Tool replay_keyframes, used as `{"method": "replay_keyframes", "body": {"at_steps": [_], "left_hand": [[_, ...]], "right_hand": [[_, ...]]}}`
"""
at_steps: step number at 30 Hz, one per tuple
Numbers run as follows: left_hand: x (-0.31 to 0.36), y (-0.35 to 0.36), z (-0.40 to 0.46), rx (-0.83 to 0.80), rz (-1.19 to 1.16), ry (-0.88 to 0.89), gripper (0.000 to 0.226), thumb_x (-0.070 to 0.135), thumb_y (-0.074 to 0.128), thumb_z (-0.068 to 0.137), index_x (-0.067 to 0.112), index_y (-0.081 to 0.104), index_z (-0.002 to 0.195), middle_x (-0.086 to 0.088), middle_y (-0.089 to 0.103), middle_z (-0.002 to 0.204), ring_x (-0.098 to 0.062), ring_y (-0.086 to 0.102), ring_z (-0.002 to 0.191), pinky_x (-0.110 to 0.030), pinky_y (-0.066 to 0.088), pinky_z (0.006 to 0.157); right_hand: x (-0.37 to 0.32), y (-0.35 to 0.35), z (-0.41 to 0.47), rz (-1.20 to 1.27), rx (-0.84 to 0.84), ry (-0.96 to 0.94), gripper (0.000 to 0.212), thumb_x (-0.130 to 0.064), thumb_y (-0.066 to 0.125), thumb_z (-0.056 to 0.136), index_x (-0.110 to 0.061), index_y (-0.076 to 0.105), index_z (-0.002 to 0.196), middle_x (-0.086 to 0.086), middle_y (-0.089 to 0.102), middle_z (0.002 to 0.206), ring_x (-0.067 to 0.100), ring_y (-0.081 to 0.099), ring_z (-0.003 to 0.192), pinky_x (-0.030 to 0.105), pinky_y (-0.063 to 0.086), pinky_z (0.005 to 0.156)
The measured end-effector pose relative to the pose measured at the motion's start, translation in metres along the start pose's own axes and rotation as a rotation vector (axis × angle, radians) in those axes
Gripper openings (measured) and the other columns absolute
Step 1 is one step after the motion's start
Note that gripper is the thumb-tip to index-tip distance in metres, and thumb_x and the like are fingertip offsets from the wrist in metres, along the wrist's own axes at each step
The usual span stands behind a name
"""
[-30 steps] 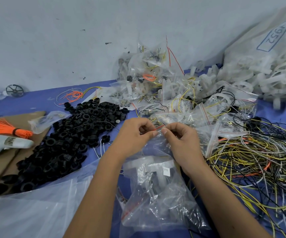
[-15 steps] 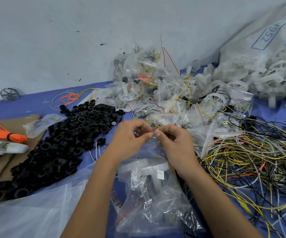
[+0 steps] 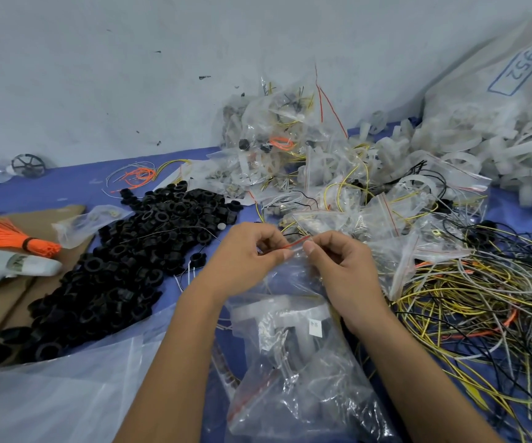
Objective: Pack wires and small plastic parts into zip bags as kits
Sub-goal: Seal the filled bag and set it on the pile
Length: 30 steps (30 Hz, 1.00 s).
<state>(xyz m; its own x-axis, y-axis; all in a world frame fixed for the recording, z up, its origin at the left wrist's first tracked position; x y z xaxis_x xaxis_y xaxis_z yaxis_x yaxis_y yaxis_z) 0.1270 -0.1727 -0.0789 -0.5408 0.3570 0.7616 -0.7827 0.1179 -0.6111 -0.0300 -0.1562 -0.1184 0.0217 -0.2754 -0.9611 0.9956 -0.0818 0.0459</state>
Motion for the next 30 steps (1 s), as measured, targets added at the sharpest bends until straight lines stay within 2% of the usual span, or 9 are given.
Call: {"method": "replay_keyframes", "body": {"at_steps": [2, 6, 9, 11, 13, 17, 22, 27, 30], "left_hand": [[0.000, 0.001, 0.000, -0.001, 0.014, 0.005, 0.009, 0.013, 0.077, 0.091, 0.010, 0.073, 0.083, 0.003, 0.064, 0.069, -0.008, 0.053, 0.062, -0.027, 0.047, 0.064], [0.006, 0.002, 0.001, 0.003, -0.013, 0.035, 0.010, 0.009, 0.077, 0.090, 0.007, 0.073, 0.081, 0.003, 0.062, 0.068, -0.009, 0.052, 0.062, -0.029, 0.045, 0.063], [0.009, 0.007, -0.002, -0.021, -0.009, 0.022, 0.010, 0.013, 0.077, 0.090, 0.009, 0.074, 0.082, -0.008, 0.068, 0.073, -0.011, 0.054, 0.064, -0.036, 0.049, 0.063], [0.005, 0.006, -0.003, -0.023, -0.011, -0.001, 0.010, 0.017, 0.078, 0.091, 0.011, 0.074, 0.083, -0.011, 0.069, 0.076, -0.012, 0.055, 0.064, -0.036, 0.049, 0.062], [0.002, 0.002, -0.004, -0.015, -0.024, -0.021, 0.012, 0.019, 0.079, 0.090, 0.011, 0.074, 0.083, -0.008, 0.068, 0.073, -0.011, 0.054, 0.063, -0.032, 0.046, 0.061], [0.005, 0.003, -0.004, -0.022, 0.016, -0.010, 0.013, 0.015, 0.077, 0.091, 0.009, 0.072, 0.081, -0.003, 0.064, 0.070, -0.012, 0.053, 0.063, -0.035, 0.047, 0.063], [0.013, 0.005, -0.001, -0.027, 0.034, 0.009, 0.014, 0.014, 0.076, 0.092, 0.013, 0.070, 0.079, 0.005, 0.058, 0.066, -0.005, 0.046, 0.057, -0.021, 0.040, 0.058], [0.008, 0.003, -0.002, -0.051, 0.036, -0.003, 0.010, 0.015, 0.079, 0.089, 0.009, 0.072, 0.084, -0.016, 0.068, 0.077, -0.014, 0.052, 0.066, -0.031, 0.045, 0.064], [0.002, -0.001, -0.003, -0.055, 0.001, -0.014, 0.011, 0.014, 0.081, 0.087, 0.010, 0.073, 0.081, -0.008, 0.067, 0.071, -0.013, 0.053, 0.065, -0.034, 0.046, 0.066]], "right_hand": [[0.001, 0.000, 0.000, -0.019, 0.000, -0.008, 0.013, -0.015, 0.069, 0.095, -0.014, 0.073, 0.083, 0.019, 0.067, 0.074, 0.016, 0.053, 0.064, 0.034, 0.045, 0.060], [-0.001, 0.003, 0.000, 0.022, -0.027, -0.020, 0.010, -0.023, 0.070, 0.091, -0.022, 0.074, 0.082, 0.002, 0.065, 0.067, 0.013, 0.053, 0.062, 0.030, 0.046, 0.056], [-0.004, 0.005, -0.001, -0.020, -0.049, -0.049, 0.012, -0.026, 0.070, 0.089, -0.026, 0.075, 0.078, 0.000, 0.062, 0.063, 0.017, 0.050, 0.060, 0.036, 0.044, 0.058], [-0.002, 0.005, -0.001, -0.011, -0.041, -0.035, 0.012, -0.026, 0.072, 0.088, -0.026, 0.076, 0.077, -0.002, 0.062, 0.062, 0.018, 0.048, 0.060, 0.037, 0.043, 0.059], [0.000, 0.003, -0.001, 0.012, -0.024, -0.011, 0.010, -0.027, 0.072, 0.086, -0.025, 0.077, 0.078, -0.004, 0.063, 0.061, 0.017, 0.048, 0.059, 0.035, 0.042, 0.058], [-0.003, 0.000, -0.003, -0.014, 0.000, -0.026, 0.013, -0.022, 0.073, 0.090, -0.024, 0.075, 0.077, -0.005, 0.061, 0.060, 0.011, 0.047, 0.058, 0.027, 0.041, 0.054], [-0.002, 0.005, -0.002, 0.050, -0.080, 0.017, 0.015, -0.017, 0.072, 0.092, -0.022, 0.078, 0.080, 0.005, 0.069, 0.068, 0.012, 0.055, 0.062, 0.024, 0.046, 0.055], [-0.004, 0.006, -0.001, 0.055, -0.064, -0.016, 0.022, -0.012, 0.072, 0.092, -0.024, 0.077, 0.075, -0.007, 0.067, 0.063, 0.003, 0.050, 0.053, 0.018, 0.041, 0.049], [-0.005, 0.005, -0.001, 0.056, -0.066, -0.038, 0.025, -0.010, 0.072, 0.092, -0.025, 0.075, 0.073, -0.012, 0.061, 0.058, -0.001, 0.043, 0.050, 0.015, 0.036, 0.046]]}}
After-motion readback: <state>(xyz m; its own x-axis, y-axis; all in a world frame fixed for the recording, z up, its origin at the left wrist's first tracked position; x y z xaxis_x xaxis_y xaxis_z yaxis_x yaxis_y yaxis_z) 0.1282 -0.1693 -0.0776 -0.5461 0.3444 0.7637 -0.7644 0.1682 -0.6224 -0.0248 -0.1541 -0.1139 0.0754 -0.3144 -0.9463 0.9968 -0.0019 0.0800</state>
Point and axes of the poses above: each hand's wrist, its own z-axis towards the middle knuckle, its own y-axis out of the palm, x = y × z, the point moved 10 cm from there along z, towards the middle knuckle
